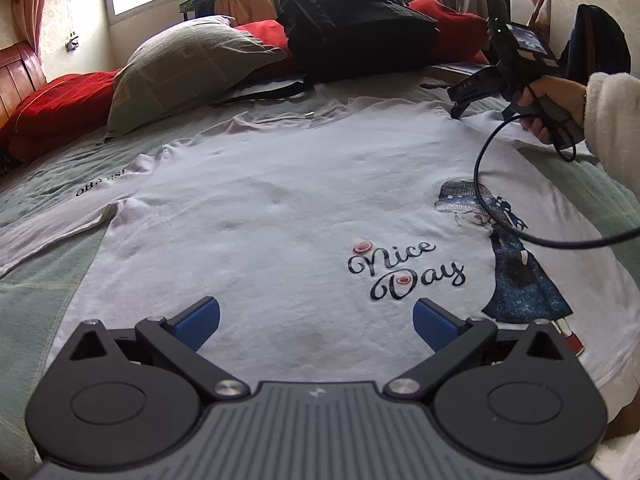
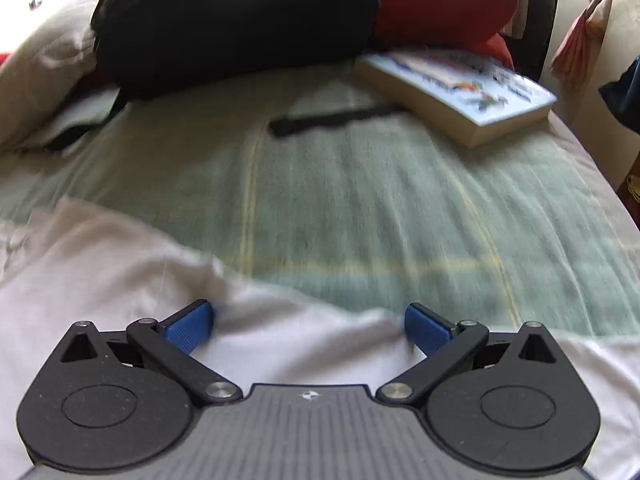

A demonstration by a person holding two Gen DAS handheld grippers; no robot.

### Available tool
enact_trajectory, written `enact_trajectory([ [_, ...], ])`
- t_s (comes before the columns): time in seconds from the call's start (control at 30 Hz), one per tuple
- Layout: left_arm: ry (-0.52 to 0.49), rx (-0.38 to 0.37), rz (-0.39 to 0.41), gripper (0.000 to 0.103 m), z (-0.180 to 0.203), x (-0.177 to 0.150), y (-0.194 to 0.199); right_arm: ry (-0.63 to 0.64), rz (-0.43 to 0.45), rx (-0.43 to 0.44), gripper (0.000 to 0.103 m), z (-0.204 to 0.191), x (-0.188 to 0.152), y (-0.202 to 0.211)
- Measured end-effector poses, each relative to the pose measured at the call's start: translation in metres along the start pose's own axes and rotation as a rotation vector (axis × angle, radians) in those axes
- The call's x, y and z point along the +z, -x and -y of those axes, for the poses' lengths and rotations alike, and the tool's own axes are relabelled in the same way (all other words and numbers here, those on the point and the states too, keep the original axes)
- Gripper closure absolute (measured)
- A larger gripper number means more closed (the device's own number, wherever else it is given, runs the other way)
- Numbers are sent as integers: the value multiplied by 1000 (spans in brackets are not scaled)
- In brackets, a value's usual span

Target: Fold clothes

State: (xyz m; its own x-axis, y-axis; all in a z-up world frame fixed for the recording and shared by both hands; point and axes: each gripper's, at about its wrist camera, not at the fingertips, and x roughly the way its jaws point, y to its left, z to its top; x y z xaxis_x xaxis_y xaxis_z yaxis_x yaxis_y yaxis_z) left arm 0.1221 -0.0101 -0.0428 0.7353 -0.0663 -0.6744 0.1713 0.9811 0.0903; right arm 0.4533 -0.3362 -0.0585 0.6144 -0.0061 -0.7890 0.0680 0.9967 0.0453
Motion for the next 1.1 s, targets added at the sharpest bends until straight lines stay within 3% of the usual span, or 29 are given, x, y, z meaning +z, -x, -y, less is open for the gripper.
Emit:
enact_trajectory([
  [0.17, 4, -3, 10, 1, 0, 1, 2, -139, 68, 63, 0, 42, 4, 21],
  [0.67, -68, -66, 12, 1, 32, -2, 6, -533, 131, 128, 0, 222, -124, 123],
  [0.77, -89, -69, 7, 1, 39, -2, 7, -625, 155, 164, 0, 245, -143, 113],
  [0.83, -100, -64, 11, 1, 43, -1, 8, -673, 219, 212, 0, 256, -150, 110],
  [1.1, -105, -31, 12, 1, 47, 1, 11, -790, 351, 216, 4, 290, -137, 86],
])
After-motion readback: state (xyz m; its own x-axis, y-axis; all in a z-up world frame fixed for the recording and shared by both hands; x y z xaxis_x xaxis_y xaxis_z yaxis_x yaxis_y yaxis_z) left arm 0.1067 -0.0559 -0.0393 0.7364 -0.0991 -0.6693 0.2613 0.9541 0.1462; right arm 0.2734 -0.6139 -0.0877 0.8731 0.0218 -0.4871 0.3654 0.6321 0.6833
